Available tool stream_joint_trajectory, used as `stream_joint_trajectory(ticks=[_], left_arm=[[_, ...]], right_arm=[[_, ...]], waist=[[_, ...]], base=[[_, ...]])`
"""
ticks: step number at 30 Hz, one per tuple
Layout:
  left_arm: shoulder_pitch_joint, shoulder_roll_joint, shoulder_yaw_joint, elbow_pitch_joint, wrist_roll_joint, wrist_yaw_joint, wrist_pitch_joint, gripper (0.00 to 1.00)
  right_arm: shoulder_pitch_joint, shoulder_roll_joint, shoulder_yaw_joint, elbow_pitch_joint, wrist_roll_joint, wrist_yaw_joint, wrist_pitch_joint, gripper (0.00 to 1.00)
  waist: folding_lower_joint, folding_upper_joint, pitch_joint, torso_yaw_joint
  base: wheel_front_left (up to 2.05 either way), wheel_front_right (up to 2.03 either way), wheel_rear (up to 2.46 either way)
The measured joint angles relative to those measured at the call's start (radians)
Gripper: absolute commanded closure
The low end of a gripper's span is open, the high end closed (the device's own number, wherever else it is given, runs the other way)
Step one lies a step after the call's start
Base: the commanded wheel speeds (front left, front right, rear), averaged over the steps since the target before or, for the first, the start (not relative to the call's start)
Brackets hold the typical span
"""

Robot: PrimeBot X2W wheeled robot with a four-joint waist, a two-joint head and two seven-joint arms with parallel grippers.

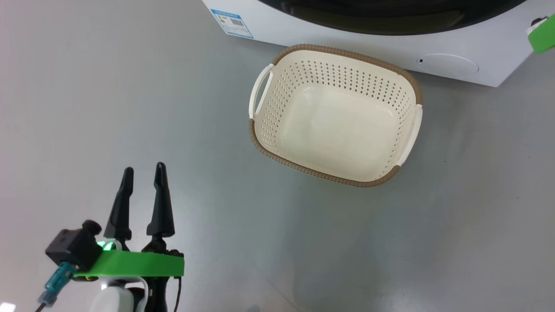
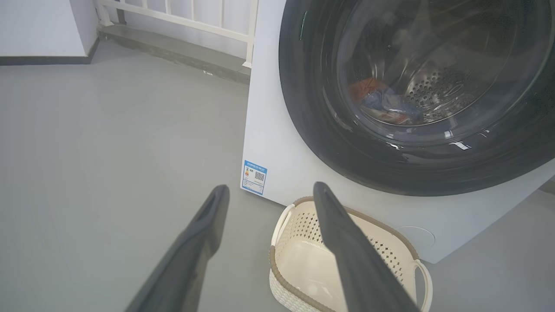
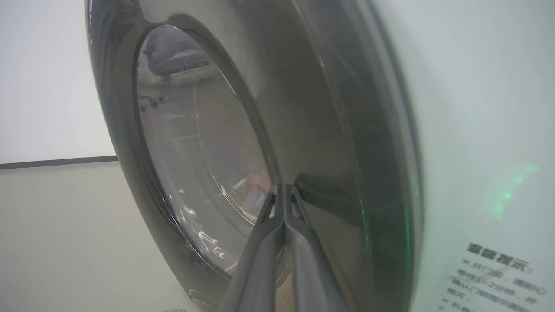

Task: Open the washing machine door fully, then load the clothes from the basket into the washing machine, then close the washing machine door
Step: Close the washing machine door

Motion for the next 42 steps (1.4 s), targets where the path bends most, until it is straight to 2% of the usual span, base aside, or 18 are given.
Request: stream_joint_trajectory(ticks=[12,13,14,15,17,18,19,20,25,42], left_arm=[[-0.001,-0.004,0.007,0.007,0.007,-0.002,0.0,0.0],[-0.001,-0.004,0.008,0.008,0.007,-0.002,0.0,0.0],[-0.001,-0.004,0.01,0.009,0.012,-0.002,0.0,0.0],[-0.001,-0.004,0.012,0.011,0.015,-0.002,0.0,0.0],[-0.001,-0.004,0.014,0.014,0.017,-0.002,0.0,0.0],[-0.001,-0.004,0.015,0.016,0.017,-0.002,0.0,0.0],[-0.001,-0.004,0.016,0.018,0.019,-0.002,0.0,0.0],[-0.001,-0.004,0.017,0.019,0.022,-0.002,0.0,0.0],[0.0,0.012,0.018,0.034,0.024,-0.003,0.0,0.0],[0.055,0.078,0.034,0.054,0.022,-0.003,0.0,0.0]], right_arm=[[-0.004,0.029,-0.003,0.029,0.002,-0.002,0.0,1.0],[-0.001,0.029,-0.004,0.027,0.002,-0.002,0.0,0.91],[0.001,0.029,-0.006,0.023,0.001,-0.002,0.0,0.76],[0.005,0.03,-0.007,0.02,0.0,-0.003,0.0,0.65],[0.014,0.036,-0.014,0.015,0.0,-0.003,0.0,0.52],[0.026,0.042,-0.019,0.014,0.002,-0.003,0.0,0.33],[0.041,0.051,-0.022,0.009,0.002,-0.003,0.0,0.07],[0.058,0.062,-0.026,-0.001,0.003,-0.003,0.0,0.0],[0.148,0.101,-0.03,-0.046,0.005,-0.003,0.0,0.0],[0.503,0.195,-0.17,-0.194,-0.04,-0.003,0.0,0.0]], waist=[[0.0,0.0,-0.031,-0.013],[0.0001,0.0,-0.036,-0.016],[0.0,0.0,-0.041,-0.02],[0.0,0.0,-0.046,-0.023],[0.0,0.0,-0.058,-0.031],[0.0,0.0,-0.066,-0.035],[0.0,0.0,-0.074,-0.039],[0.0,0.0,-0.082,-0.044],[0.0,0.0,-0.133,-0.075],[0.0,0.0,-0.298,-0.293]], base=[[0.0,0.0,0.0],[0.0,0.0,0.0],[0.0,0.0,0.0],[0.0,0.0,0.0],[0.0,0.0,0.0],[0.0,0.0,0.0],[0.0,0.0,0.0],[0.0,0.0,0.0],[0.0,0.0,0.0],[0.0,0.0,0.0]])
